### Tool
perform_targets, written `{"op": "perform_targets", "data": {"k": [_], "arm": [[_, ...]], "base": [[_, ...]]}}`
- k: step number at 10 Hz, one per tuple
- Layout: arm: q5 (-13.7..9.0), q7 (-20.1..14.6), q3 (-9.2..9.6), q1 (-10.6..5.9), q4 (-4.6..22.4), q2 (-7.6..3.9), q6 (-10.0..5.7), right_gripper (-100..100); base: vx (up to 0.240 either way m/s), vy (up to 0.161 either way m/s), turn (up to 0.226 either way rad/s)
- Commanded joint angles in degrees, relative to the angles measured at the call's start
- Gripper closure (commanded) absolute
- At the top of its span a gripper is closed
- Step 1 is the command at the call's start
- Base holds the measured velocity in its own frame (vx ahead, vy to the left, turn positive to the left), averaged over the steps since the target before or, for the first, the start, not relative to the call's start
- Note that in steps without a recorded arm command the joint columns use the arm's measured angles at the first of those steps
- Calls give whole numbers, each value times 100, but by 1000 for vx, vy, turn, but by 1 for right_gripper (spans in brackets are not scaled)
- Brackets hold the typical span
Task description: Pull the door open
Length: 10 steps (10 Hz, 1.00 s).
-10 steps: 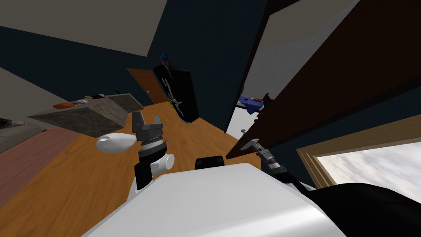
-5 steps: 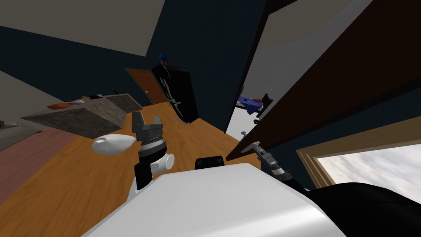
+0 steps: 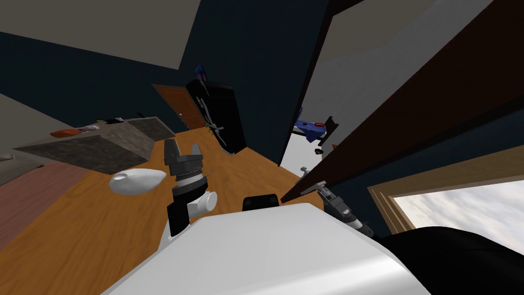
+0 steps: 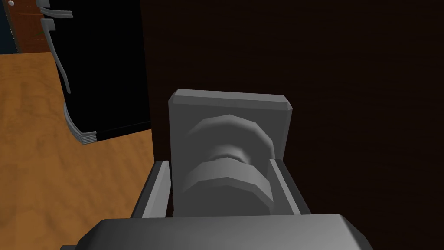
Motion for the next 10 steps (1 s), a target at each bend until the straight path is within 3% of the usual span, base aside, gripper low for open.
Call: {"op": "perform_targets", "data": {"k": [1, 6, 10], "arm": [[139, -33, 164, 115, 85, 57, -227, 100], [407, -88, 418, 300, 425, 94, -861, 100], [537, -115, 551, 449, 643, 67, -1208, 100]], "base": [[14, -42, -20], [-2, -59, -26], [-47, -88, -36]]}}
